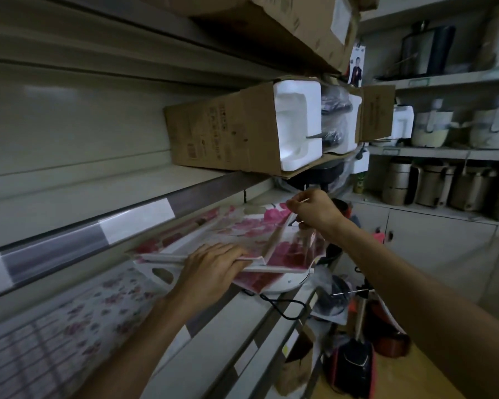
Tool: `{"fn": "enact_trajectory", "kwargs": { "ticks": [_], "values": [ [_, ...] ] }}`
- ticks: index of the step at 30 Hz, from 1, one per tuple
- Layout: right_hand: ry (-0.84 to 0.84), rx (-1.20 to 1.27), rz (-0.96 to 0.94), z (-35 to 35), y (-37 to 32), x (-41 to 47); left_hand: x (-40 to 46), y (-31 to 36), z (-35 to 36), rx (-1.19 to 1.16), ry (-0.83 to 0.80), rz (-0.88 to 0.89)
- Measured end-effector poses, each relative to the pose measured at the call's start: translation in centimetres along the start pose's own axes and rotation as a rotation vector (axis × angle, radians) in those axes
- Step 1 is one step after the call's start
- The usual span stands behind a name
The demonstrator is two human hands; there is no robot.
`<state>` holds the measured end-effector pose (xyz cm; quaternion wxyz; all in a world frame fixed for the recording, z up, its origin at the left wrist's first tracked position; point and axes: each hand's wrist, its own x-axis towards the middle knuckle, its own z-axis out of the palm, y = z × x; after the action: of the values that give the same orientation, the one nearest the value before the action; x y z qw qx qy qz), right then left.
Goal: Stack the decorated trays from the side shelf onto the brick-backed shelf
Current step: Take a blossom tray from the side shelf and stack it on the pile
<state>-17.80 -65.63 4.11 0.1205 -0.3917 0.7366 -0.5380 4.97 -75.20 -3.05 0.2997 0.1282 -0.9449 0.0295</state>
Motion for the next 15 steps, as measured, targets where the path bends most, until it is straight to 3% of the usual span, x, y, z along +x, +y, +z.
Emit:
{"fn": "enact_trajectory", "kwargs": {
  "ticks": [8,15],
  "values": [
    [-0.059,0.025,0.127,1.3,0.8,4.7,1.1,-0.1,-1.7,-0.076,0.086,-0.037],
    [-0.195,0.185,0.499,1.0,1.4,8.1,3.9,0.2,-3.2,-0.145,0.155,-0.074]
  ]
}}
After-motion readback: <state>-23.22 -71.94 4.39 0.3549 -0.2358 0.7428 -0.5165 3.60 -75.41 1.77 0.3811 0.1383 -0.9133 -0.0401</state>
